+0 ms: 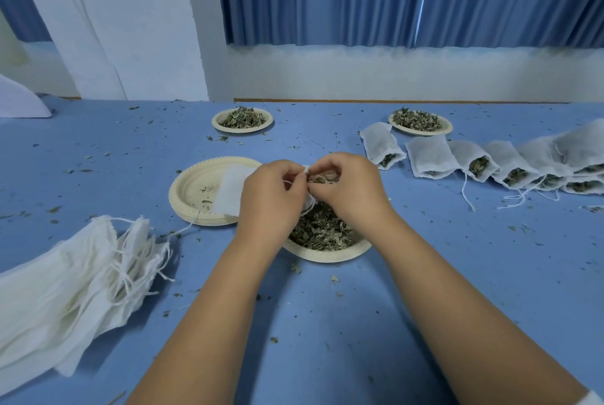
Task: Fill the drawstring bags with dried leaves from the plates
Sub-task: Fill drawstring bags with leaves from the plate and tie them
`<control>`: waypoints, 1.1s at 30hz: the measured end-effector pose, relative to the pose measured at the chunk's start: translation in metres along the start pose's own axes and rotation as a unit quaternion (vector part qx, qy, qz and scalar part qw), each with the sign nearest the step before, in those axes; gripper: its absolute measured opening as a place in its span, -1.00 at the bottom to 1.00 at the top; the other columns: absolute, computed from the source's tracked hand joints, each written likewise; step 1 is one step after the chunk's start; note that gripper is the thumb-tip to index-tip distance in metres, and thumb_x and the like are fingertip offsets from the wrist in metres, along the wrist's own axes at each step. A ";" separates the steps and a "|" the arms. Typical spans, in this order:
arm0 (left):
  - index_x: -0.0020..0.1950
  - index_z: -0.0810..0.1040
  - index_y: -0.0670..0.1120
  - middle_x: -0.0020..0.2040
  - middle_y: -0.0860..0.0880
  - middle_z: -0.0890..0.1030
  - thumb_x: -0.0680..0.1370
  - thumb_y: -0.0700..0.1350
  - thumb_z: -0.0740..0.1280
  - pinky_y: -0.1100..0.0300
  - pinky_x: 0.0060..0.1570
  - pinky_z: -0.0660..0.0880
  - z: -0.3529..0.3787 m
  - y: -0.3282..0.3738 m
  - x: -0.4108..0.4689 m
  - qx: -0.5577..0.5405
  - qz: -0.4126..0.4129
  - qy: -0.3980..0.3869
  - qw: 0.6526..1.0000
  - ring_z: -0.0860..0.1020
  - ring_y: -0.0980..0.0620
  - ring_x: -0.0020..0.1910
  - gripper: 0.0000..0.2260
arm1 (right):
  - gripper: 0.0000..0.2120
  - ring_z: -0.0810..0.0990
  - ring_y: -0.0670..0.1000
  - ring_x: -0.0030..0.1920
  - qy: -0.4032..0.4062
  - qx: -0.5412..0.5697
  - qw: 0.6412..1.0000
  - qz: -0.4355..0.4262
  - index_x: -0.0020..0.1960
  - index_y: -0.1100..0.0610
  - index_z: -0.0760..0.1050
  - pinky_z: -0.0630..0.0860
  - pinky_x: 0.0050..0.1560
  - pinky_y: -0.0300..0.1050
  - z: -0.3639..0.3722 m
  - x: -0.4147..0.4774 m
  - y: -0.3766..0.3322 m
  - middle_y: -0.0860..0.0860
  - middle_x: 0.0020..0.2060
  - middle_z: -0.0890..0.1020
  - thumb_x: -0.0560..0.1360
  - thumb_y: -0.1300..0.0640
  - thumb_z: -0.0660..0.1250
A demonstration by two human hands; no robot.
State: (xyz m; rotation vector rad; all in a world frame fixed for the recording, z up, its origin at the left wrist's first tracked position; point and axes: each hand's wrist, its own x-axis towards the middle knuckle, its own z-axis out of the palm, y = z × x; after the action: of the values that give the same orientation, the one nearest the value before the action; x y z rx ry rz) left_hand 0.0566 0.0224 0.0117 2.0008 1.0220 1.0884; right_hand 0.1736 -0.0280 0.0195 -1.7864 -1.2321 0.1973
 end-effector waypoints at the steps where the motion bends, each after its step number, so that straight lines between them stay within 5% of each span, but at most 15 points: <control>1: -0.06 0.68 -0.07 -0.22 0.04 0.68 0.57 -0.17 0.33 0.02 -0.03 0.60 -0.002 -0.003 0.002 -0.021 -0.018 0.011 1.000 0.65 0.04 -0.16 -0.88 | -0.79 0.62 -0.14 -0.11 -0.027 0.056 0.998 0.027 0.04 0.10 0.62 0.50 -0.06 -0.35 -0.003 0.001 -0.001 -0.06 -0.10 0.67 0.41 0.22 0.48; 4: -0.02 0.68 -0.11 -0.19 0.01 0.67 0.56 -0.19 0.34 -0.05 0.01 0.61 -0.005 -0.008 0.006 -0.065 -0.065 0.019 0.996 0.66 -0.01 -0.10 -0.89 | -0.69 0.66 -0.10 -0.03 -0.111 0.173 0.975 0.081 0.20 0.11 0.55 0.58 0.06 -0.19 -0.008 0.003 -0.003 -0.02 0.05 0.68 0.48 0.28 0.37; 8: -0.03 0.69 -0.09 -0.18 0.03 0.68 0.56 -0.17 0.37 0.04 -0.03 0.63 -0.001 -0.008 0.007 -0.090 -0.078 0.015 0.993 0.66 0.07 -0.12 -0.90 | -0.78 0.67 0.06 -0.06 -0.029 0.133 0.989 0.063 0.03 0.02 0.47 0.60 0.01 0.00 0.000 -0.001 -0.004 -0.03 0.00 0.68 0.49 0.28 0.39; 11: -0.13 0.68 -0.05 -0.31 0.10 0.65 0.56 -0.19 0.38 0.32 -0.33 0.57 0.000 -0.006 0.006 -0.139 -0.097 0.020 0.985 0.64 0.21 -0.30 -0.88 | -0.78 0.63 -0.09 -0.12 0.045 0.114 0.992 0.043 -0.12 -0.02 0.48 0.54 -0.09 -0.26 0.004 -0.001 -0.001 -0.09 -0.10 0.62 0.42 0.21 0.49; 14: -0.21 0.66 -0.01 -0.38 0.10 0.64 0.56 -0.21 0.37 0.26 -0.29 0.60 0.000 -0.005 0.006 -0.185 -0.116 0.010 0.976 0.65 0.15 -0.32 -0.81 | -0.84 0.59 -0.14 -0.24 0.063 0.111 0.992 0.017 -0.20 0.03 0.57 0.44 -0.22 -0.43 0.005 -0.002 -0.001 -0.06 -0.21 0.65 0.37 0.19 0.54; 19: -0.18 0.65 -0.01 -0.28 0.01 0.66 0.57 -0.21 0.36 0.18 -0.21 0.65 -0.001 -0.004 0.005 -0.195 -0.115 0.014 0.974 0.69 0.02 -0.23 -0.83 | -0.85 0.53 -0.22 -0.38 0.061 0.072 0.996 0.002 -0.23 0.04 0.59 0.44 -0.31 -0.41 0.006 -0.003 0.001 -0.10 -0.36 0.62 0.34 0.14 0.57; 24: -0.10 0.67 -0.05 -0.28 0.04 0.67 0.57 -0.22 0.35 0.05 -0.11 0.66 -0.005 -0.006 0.006 -0.178 -0.102 0.014 0.979 0.68 0.03 -0.29 -0.87 | -0.93 0.49 -0.26 -0.41 -0.016 0.071 0.997 -0.024 -0.19 0.07 0.69 0.37 -0.35 -0.44 0.006 -0.002 0.003 -0.21 -0.41 0.60 0.45 0.19 0.46; 29: -0.05 0.68 -0.10 -0.19 -0.05 0.68 0.58 -0.21 0.35 0.10 -0.15 0.66 -0.012 -0.009 0.010 -0.170 -0.093 0.019 0.981 0.68 -0.03 -0.20 -0.88 | -0.84 0.44 -0.32 -0.15 -0.082 0.012 0.992 -0.096 -0.04 -0.03 0.69 0.33 -0.13 -0.43 0.007 -0.003 0.003 -0.15 -0.10 0.48 0.52 0.08 0.32; 33: -0.11 0.69 -0.02 -0.25 0.04 0.68 0.56 -0.15 0.39 -0.02 -0.01 0.63 -0.012 -0.004 0.008 -0.154 -0.061 -0.055 0.985 0.68 -0.05 -0.16 -0.91 | -0.81 0.38 -0.14 -0.13 -0.151 -0.114 0.978 -0.085 -0.29 -0.06 0.47 0.41 -0.12 -0.14 0.011 -0.007 0.008 -0.10 -0.16 0.30 0.49 -0.02 0.31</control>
State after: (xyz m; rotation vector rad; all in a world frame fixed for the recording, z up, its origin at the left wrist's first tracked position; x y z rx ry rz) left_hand 0.0473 0.0332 0.0167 1.7081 0.8480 0.9916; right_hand 0.1691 -0.0273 0.0045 -1.8800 -1.6735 0.2437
